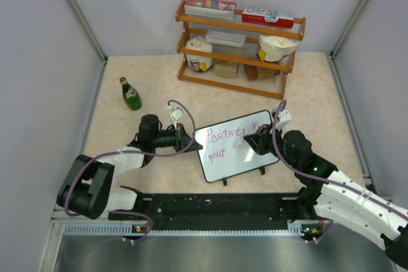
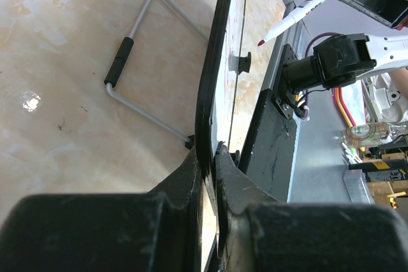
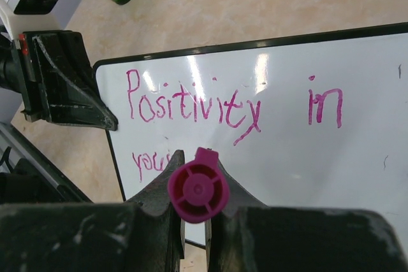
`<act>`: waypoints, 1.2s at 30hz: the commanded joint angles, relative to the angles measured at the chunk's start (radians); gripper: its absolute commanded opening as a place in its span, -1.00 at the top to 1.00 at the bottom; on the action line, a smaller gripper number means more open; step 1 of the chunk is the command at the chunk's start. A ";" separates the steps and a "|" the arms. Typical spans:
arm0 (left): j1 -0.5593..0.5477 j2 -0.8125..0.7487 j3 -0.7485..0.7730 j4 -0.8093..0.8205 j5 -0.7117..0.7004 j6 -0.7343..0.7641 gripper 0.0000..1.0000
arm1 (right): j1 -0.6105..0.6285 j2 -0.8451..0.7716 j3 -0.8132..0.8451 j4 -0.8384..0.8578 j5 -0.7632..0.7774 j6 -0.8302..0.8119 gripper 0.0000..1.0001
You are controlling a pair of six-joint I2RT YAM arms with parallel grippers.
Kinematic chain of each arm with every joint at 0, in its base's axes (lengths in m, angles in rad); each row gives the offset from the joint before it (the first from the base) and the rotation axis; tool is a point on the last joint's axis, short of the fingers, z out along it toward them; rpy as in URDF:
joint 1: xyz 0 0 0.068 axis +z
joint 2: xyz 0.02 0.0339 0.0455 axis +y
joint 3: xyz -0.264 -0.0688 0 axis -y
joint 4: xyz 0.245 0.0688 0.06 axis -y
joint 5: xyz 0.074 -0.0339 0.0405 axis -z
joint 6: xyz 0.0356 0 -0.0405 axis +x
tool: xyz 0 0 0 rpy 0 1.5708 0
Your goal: Write a sentence on the whiteboard
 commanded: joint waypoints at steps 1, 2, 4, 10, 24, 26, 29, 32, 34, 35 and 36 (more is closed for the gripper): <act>-0.005 0.014 -0.004 -0.022 -0.077 0.092 1.00 | -0.010 -0.020 0.030 0.003 -0.018 -0.015 1.00; -0.005 0.014 -0.005 -0.022 -0.079 0.094 1.00 | -0.010 -0.024 0.028 0.002 -0.013 -0.017 1.00; -0.003 0.015 -0.004 -0.022 -0.079 0.092 1.00 | -0.010 -0.027 0.030 -0.006 -0.010 -0.023 1.00; -0.005 0.021 -0.002 -0.019 -0.076 0.091 1.00 | -0.010 -0.015 0.042 -0.014 0.007 -0.050 1.00; -0.005 0.023 -0.002 -0.016 -0.074 0.089 1.00 | -0.010 0.051 0.044 0.060 0.008 -0.032 1.00; -0.005 0.026 0.000 -0.018 -0.073 0.089 1.00 | -0.010 0.057 0.042 0.061 0.010 -0.030 1.00; -0.005 0.024 -0.004 -0.018 -0.074 0.089 1.00 | -0.010 0.069 0.036 0.071 0.005 -0.032 1.00; -0.005 0.021 -0.002 -0.018 -0.076 0.089 1.00 | -0.010 0.088 0.036 0.074 -0.010 -0.029 1.00; -0.005 0.024 0.000 -0.018 -0.073 0.089 1.00 | -0.010 0.095 0.033 0.080 -0.018 -0.027 1.00; -0.005 0.024 -0.002 -0.019 -0.073 0.089 1.00 | -0.010 0.098 0.030 0.083 -0.021 -0.026 1.00; -0.005 0.021 -0.002 -0.018 -0.074 0.089 1.00 | -0.010 0.100 0.027 0.086 -0.024 -0.024 1.00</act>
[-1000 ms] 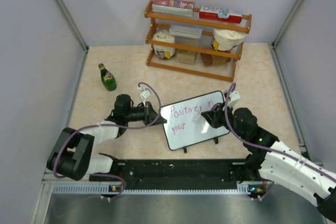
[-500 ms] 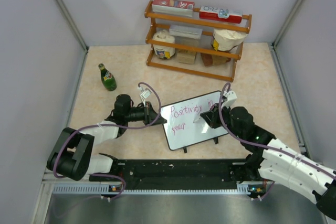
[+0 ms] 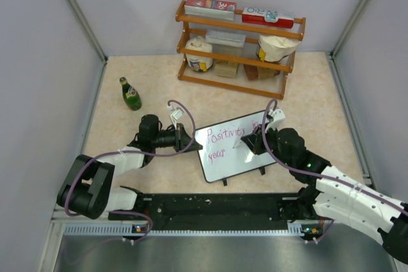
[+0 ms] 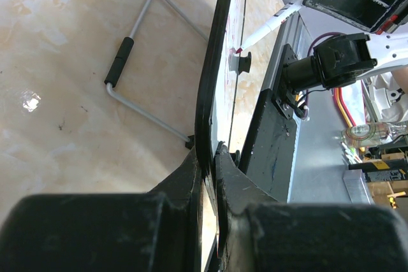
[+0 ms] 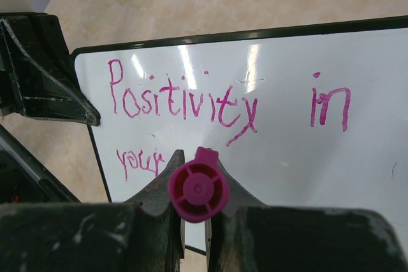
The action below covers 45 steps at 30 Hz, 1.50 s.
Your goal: Write a sentence on the whiteboard
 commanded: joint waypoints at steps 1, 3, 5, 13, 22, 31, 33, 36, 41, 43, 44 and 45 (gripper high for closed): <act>-0.005 0.018 -0.004 -0.019 -0.076 0.089 1.00 | -0.006 0.011 0.025 0.057 -0.015 0.010 1.00; -0.005 0.018 -0.004 -0.019 -0.077 0.089 1.00 | -0.007 0.009 0.024 0.055 -0.026 0.013 1.00; -0.003 0.019 -0.002 -0.021 -0.074 0.089 1.00 | -0.007 0.009 0.021 0.055 -0.034 0.012 1.00; -0.003 0.019 -0.002 -0.021 -0.074 0.089 1.00 | -0.007 0.011 0.004 0.029 -0.043 0.010 1.00; -0.005 0.018 -0.004 -0.021 -0.077 0.089 1.00 | -0.007 -0.025 -0.021 -0.001 0.000 0.009 1.00; -0.005 0.018 -0.004 -0.021 -0.079 0.089 1.00 | -0.007 -0.025 -0.029 -0.029 -0.011 0.013 1.00; -0.005 0.019 -0.002 -0.021 -0.077 0.089 1.00 | -0.007 -0.023 -0.032 -0.023 -0.011 0.012 1.00; -0.003 0.018 -0.005 -0.021 -0.077 0.089 1.00 | -0.007 -0.015 -0.038 -0.012 -0.020 0.012 1.00; -0.005 0.017 -0.004 -0.021 -0.076 0.089 1.00 | -0.007 -0.005 -0.050 0.031 -0.040 0.028 1.00; -0.005 0.013 -0.005 -0.021 -0.079 0.091 1.00 | -0.007 -0.002 -0.055 0.049 -0.043 0.042 1.00; -0.005 0.014 -0.005 -0.021 -0.078 0.091 1.00 | -0.006 -0.002 -0.055 0.057 -0.043 0.051 1.00; -0.005 0.014 -0.004 -0.019 -0.077 0.091 1.00 | -0.007 -0.002 -0.053 0.063 -0.038 0.064 1.00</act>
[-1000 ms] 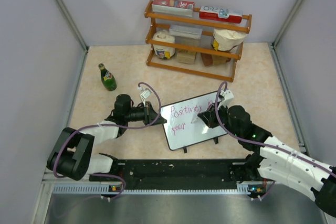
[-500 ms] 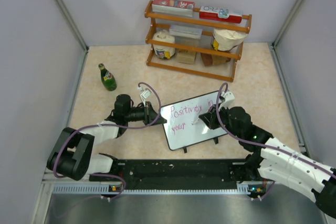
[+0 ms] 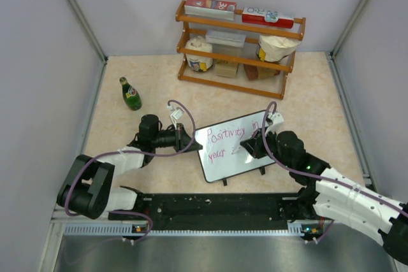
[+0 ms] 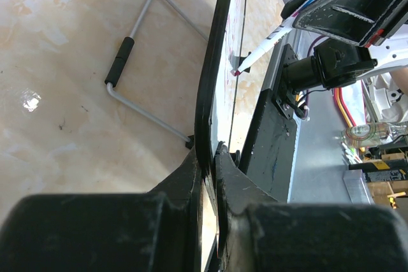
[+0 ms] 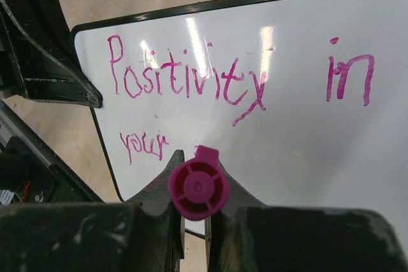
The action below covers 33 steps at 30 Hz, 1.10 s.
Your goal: Write a sentence on the whiteboard
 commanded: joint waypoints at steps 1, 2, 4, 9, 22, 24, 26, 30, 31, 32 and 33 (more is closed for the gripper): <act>-0.005 0.017 -0.004 -0.022 -0.076 0.091 1.00 | -0.007 0.005 -0.008 0.057 0.017 0.034 1.00; -0.005 0.018 -0.002 -0.022 -0.076 0.091 1.00 | -0.006 0.002 -0.012 0.070 0.020 0.042 1.00; -0.005 0.014 -0.004 -0.020 -0.076 0.091 1.00 | -0.007 -0.009 -0.010 0.077 0.026 0.053 1.00; -0.005 0.017 -0.004 -0.022 -0.076 0.091 1.00 | -0.006 -0.078 -0.012 0.074 0.039 0.068 1.00; -0.003 0.017 -0.004 -0.020 -0.074 0.089 1.00 | -0.007 -0.096 0.005 -0.013 0.145 0.033 1.00; -0.003 0.016 -0.004 -0.020 -0.074 0.089 1.00 | -0.009 -0.090 0.004 -0.013 0.151 0.030 1.00; -0.005 0.017 -0.004 -0.020 -0.076 0.089 1.00 | -0.007 -0.084 0.004 -0.010 0.149 0.030 1.00; -0.005 0.019 -0.004 -0.020 -0.073 0.089 1.00 | -0.009 -0.075 -0.001 0.005 0.149 0.033 1.00; -0.003 0.019 -0.004 -0.020 -0.073 0.089 1.00 | -0.007 -0.072 -0.001 0.010 0.151 0.033 1.00; -0.005 0.018 -0.004 -0.019 -0.074 0.089 1.00 | -0.007 -0.066 -0.001 0.011 0.151 0.033 1.00; -0.003 0.018 -0.005 -0.019 -0.076 0.089 1.00 | -0.007 -0.063 0.001 0.013 0.149 0.033 1.00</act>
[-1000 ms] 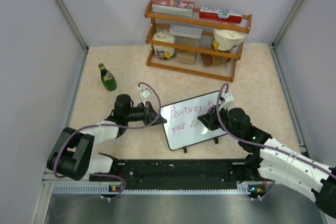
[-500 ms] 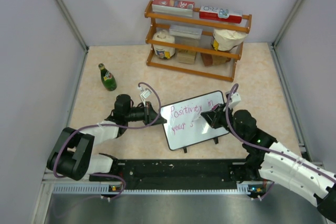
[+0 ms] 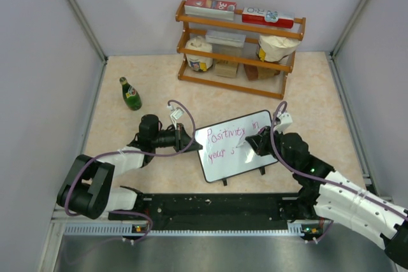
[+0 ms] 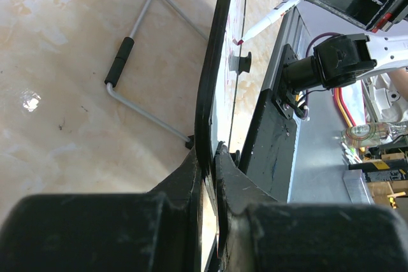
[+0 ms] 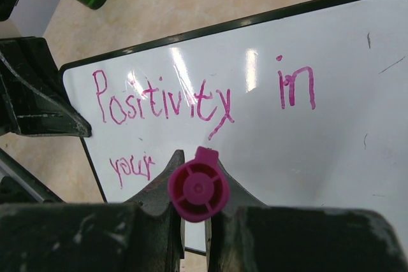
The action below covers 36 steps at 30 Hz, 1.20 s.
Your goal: Write a sentence on the whiteboard
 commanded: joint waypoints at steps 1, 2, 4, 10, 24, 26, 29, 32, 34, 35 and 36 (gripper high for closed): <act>-0.005 0.016 -0.005 -0.019 -0.076 0.089 1.00 | -0.007 0.017 0.011 0.034 0.019 -0.013 1.00; -0.005 0.017 -0.004 -0.018 -0.074 0.089 1.00 | -0.007 0.019 0.011 0.036 0.014 -0.013 1.00; -0.005 0.018 -0.005 -0.019 -0.074 0.089 1.00 | -0.007 0.022 0.009 0.037 0.013 -0.014 1.00; -0.005 0.016 -0.004 -0.019 -0.074 0.089 1.00 | -0.007 0.024 0.003 0.013 -0.003 -0.017 1.00; -0.005 0.019 -0.002 -0.021 -0.074 0.089 1.00 | -0.007 0.005 -0.051 -0.049 -0.018 -0.011 1.00; -0.003 0.019 -0.004 -0.019 -0.074 0.089 1.00 | -0.007 -0.007 -0.060 -0.056 -0.006 -0.009 1.00; -0.005 0.018 -0.005 -0.019 -0.077 0.089 1.00 | -0.007 -0.025 -0.061 -0.061 0.008 -0.003 1.00; -0.005 0.019 -0.004 -0.019 -0.074 0.089 1.00 | -0.007 -0.038 -0.052 -0.064 0.032 -0.003 1.00; -0.005 0.018 -0.005 -0.019 -0.076 0.089 1.00 | -0.007 -0.038 -0.038 -0.059 0.046 -0.006 1.00; -0.003 0.013 -0.005 -0.019 -0.077 0.089 1.00 | -0.007 -0.038 -0.029 -0.056 0.051 -0.009 1.00; -0.005 0.014 -0.005 -0.019 -0.079 0.089 1.00 | -0.008 -0.036 -0.022 -0.053 0.052 -0.012 1.00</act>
